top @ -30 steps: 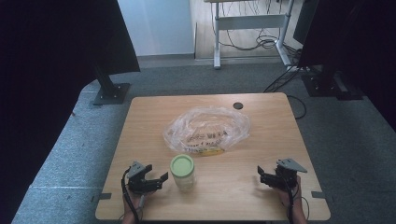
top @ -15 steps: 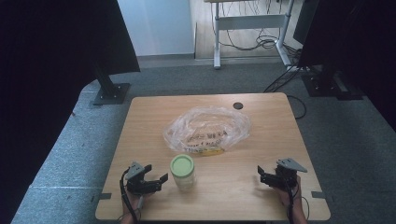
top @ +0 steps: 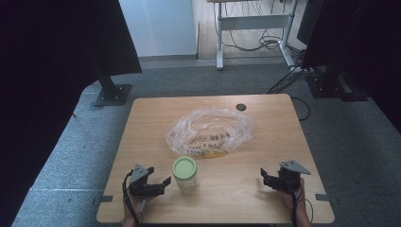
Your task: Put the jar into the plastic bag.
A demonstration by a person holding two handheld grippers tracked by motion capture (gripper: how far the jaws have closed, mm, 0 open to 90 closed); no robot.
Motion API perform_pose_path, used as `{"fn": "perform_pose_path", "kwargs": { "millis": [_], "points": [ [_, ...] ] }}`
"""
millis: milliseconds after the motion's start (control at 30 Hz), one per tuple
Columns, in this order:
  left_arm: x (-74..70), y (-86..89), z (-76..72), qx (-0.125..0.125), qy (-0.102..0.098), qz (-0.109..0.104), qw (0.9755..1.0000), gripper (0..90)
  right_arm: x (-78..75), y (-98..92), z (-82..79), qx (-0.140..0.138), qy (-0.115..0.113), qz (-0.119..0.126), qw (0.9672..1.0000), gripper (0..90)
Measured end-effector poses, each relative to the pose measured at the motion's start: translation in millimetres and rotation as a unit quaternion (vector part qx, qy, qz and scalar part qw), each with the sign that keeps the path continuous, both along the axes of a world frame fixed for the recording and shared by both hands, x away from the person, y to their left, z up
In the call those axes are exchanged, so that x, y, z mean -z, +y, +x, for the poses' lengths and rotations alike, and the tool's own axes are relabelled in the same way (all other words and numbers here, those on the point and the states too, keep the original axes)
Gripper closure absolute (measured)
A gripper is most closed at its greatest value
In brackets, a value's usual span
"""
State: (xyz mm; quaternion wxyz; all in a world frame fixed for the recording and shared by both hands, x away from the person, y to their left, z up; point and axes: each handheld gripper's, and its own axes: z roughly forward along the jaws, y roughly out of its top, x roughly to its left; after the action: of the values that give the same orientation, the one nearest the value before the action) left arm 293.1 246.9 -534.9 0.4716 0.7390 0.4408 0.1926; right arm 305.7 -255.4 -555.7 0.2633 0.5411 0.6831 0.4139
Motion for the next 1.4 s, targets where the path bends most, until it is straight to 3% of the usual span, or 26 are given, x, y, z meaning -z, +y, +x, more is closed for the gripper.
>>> {"fn": "perform_pose_path", "kwargs": {
  "millis": [633,867,1133,1400],
  "points": [
    [-18.0,-4.9,-12.9,0.012,-0.031,0.01,0.9994,9.2,0.1,0.8,0.5,0.0,0.002,-0.004,1.0,7.1],
    [-24.1,-8.0,-19.5,0.013,-0.043,0.026,0.9986,8.4,0.1,1.3,0.7,0.0,0.003,-0.007,1.0,7.1],
    [-28.5,-8.3,-23.3,0.022,-0.046,0.017,0.9985,7.8,0.2,1.6,0.9,0.001,0.004,-0.008,1.0,7.1],
    [-32.8,-8.6,-28.5,0.048,-0.054,0.003,0.9973,7.0,0.2,1.4,1.1,0.001,0.005,-0.008,1.0,7.3]
  ]
}}
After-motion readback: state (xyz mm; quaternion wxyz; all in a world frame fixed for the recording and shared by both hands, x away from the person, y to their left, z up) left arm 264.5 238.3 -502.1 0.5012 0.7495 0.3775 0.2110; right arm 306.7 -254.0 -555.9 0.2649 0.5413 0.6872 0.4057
